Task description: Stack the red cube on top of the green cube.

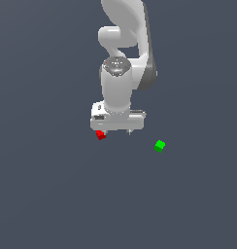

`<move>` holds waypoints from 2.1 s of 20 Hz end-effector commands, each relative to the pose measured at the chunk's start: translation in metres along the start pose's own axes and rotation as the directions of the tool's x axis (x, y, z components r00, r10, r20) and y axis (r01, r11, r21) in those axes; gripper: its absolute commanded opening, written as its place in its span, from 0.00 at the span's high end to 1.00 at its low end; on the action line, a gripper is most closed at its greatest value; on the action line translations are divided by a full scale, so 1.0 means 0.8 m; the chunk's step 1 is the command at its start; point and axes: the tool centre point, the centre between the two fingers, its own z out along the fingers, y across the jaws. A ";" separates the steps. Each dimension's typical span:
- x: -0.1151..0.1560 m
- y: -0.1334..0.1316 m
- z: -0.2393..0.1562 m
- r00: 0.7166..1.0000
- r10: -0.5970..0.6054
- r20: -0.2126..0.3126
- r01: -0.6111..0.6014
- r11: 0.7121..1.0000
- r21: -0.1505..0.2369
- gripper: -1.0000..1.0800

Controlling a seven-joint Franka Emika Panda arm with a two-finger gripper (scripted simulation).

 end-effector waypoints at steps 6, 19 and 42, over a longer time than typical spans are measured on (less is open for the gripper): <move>-0.004 0.002 0.003 1.000 -0.014 0.000 0.014 1.000 0.000 0.04; -0.049 0.032 0.043 0.985 -0.175 0.004 0.175 0.985 0.003 0.04; -0.117 0.113 0.121 0.880 -0.475 0.010 0.475 0.880 0.010 0.04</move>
